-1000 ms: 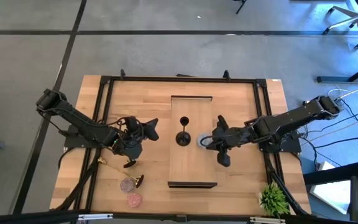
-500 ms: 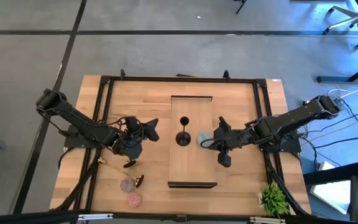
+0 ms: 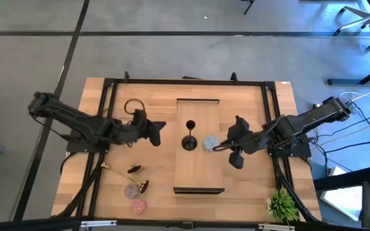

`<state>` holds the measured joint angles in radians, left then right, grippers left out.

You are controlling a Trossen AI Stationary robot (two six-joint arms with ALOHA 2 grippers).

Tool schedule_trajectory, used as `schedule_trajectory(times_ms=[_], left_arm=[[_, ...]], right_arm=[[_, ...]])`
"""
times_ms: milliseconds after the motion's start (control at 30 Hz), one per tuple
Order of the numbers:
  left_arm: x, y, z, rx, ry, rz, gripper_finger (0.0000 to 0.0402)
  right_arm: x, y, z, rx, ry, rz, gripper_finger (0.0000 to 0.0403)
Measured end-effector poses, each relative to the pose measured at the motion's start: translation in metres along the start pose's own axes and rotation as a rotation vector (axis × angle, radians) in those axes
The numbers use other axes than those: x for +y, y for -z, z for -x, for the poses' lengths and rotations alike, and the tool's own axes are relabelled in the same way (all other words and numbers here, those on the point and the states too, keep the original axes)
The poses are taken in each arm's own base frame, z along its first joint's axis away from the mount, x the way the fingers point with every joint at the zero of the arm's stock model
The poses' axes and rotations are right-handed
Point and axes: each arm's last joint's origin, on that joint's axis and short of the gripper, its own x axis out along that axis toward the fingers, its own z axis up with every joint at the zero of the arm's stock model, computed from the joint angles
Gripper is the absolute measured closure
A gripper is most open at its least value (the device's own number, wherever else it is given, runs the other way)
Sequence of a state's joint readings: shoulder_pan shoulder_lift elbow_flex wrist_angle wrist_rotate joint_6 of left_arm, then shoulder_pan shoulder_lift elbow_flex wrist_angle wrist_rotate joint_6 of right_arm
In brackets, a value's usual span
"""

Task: Pick & Place candle stick holders
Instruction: Put the top golden candle holder on the shelf

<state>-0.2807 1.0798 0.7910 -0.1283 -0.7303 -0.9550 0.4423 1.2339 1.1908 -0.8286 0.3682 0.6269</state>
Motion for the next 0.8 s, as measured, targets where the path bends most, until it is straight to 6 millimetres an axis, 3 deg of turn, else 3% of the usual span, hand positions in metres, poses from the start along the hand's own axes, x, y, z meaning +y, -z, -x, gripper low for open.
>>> schedule_trajectory(times_ms=[267,500,600,800], left_arm=[[0.022,-0.026,0.014,0.100,0.010,0.011,0.0400],[0.042,-0.022,0.019,0.399,0.003,-0.064,0.0400],[0.053,-0.015,0.023,0.523,-0.087,-0.070,0.0400],[0.082,-0.001,0.040,0.749,-0.462,0.055,0.0400]], right_arm=[[-0.008,0.018,0.003,0.205,0.069,-0.264,0.0398],[-0.015,0.041,0.013,0.440,0.216,-0.481,0.0394],[-0.013,0.045,0.016,0.468,0.245,-0.579,0.0394],[-0.009,0.043,0.014,0.420,0.243,-0.703,0.0393]])
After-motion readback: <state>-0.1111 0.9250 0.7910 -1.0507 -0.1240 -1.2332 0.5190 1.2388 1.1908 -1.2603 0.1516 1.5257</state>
